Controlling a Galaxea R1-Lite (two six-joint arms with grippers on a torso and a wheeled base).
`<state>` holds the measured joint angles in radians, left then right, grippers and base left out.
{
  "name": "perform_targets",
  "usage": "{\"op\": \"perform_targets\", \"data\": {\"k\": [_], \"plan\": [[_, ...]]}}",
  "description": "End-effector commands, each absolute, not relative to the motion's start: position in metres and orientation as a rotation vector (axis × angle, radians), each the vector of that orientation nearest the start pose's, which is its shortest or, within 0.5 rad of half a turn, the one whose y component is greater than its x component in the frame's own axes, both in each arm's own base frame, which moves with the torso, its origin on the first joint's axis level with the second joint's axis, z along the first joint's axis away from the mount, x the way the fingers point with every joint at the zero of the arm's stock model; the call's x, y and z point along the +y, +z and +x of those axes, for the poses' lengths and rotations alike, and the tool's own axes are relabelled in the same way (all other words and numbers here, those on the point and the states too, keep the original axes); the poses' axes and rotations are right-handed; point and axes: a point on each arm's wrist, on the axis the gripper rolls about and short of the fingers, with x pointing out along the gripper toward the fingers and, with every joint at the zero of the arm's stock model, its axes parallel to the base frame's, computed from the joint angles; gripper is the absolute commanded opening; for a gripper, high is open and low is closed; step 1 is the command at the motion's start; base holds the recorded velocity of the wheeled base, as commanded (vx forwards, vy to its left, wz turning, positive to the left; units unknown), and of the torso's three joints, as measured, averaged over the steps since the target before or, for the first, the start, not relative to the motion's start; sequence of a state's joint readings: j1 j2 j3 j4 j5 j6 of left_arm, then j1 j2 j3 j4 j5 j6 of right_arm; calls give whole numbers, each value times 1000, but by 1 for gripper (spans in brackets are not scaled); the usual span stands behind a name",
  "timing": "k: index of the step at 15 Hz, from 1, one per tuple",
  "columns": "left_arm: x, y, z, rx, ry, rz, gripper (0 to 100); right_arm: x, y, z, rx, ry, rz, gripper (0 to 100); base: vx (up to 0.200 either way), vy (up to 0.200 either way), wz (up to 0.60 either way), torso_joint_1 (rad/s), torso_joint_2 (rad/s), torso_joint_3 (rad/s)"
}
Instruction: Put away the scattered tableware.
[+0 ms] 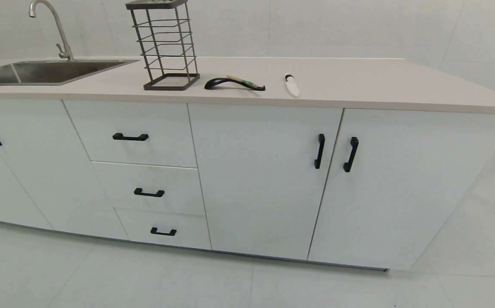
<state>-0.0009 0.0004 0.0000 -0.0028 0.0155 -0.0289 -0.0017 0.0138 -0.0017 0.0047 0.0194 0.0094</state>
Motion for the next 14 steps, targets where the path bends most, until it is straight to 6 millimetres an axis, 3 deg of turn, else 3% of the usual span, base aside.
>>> {"op": "perform_targets", "data": {"k": [1,2,11,14], "plan": [[0,76,-23,-3,14,-29,100,0,76,-22,20,18,9,0,0,200,0,2,7,12],[0,76,-23,-3,14,-29,100,0,76,-22,20,18,9,0,0,200,0,2,7,7],[0,76,-23,-3,14,-28,100,0,76,-22,20,18,9,0,200,178,0,-1,1,4],[0,76,-23,-3,14,-26,100,0,76,-22,20,18,9,0,0,67,0,1,1,1]]}}
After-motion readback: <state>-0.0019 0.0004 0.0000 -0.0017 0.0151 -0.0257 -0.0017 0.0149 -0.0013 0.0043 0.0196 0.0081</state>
